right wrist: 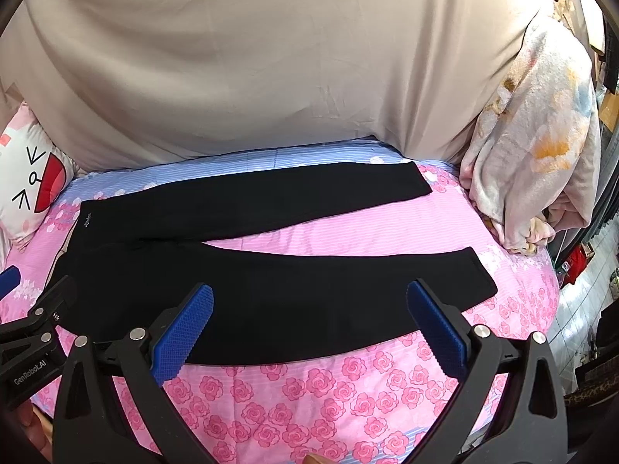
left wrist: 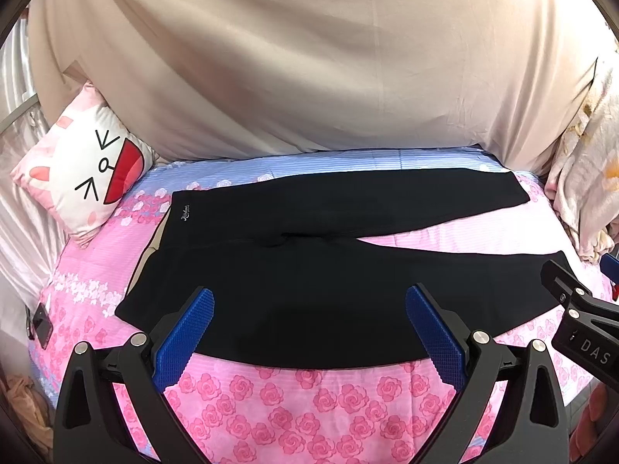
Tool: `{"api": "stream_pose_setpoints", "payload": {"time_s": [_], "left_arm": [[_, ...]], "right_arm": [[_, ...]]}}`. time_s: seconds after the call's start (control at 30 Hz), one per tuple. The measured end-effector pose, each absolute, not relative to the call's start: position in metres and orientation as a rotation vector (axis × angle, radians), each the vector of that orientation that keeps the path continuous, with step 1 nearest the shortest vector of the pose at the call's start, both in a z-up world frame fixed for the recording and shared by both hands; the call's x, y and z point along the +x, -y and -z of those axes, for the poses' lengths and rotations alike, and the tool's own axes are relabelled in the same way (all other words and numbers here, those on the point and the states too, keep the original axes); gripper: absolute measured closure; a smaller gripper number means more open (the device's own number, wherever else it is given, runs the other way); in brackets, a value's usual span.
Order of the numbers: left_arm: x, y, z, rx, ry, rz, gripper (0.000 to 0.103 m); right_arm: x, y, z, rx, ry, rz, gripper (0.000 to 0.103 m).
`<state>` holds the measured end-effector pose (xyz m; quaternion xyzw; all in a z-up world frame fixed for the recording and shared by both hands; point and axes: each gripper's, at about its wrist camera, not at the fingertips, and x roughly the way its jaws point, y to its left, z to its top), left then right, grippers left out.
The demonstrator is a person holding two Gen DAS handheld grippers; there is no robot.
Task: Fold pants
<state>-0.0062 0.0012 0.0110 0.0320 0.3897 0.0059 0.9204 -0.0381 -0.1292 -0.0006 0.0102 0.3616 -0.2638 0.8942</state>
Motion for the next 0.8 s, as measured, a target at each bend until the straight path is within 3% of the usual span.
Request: {"api": "stream_pose_setpoints", "payload": {"time_s": [0.8], "left_arm": [[-0.0087, -0.0014, -0.0109, 0.062, -0.803, -0.007, 0.005]], "right_arm": [[-0.0395, 0.1247, 0.0029, 0.016, -0.754, 0.543, 0.005]]}}
